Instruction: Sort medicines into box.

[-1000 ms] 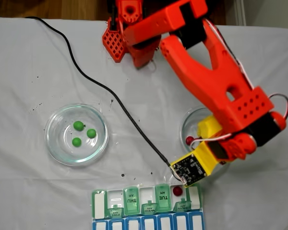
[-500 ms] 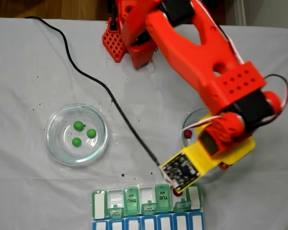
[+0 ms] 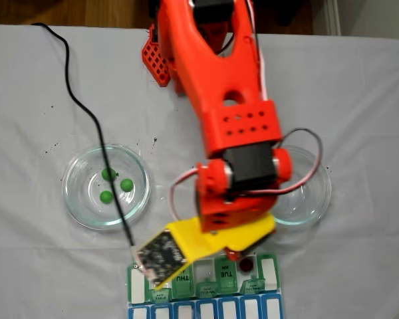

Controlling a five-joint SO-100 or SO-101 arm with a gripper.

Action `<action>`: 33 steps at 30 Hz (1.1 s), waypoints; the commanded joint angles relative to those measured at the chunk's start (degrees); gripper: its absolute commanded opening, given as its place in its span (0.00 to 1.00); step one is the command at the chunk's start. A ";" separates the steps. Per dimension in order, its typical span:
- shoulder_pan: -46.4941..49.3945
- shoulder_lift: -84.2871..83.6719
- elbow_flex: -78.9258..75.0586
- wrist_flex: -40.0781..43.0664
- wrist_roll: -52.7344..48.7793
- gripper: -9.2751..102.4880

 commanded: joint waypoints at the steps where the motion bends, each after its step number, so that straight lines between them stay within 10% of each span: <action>1: 3.34 5.27 -2.72 -0.79 -3.78 0.08; 33: 2.72 -12.57 -8.44 -16.26 -4.04 0.08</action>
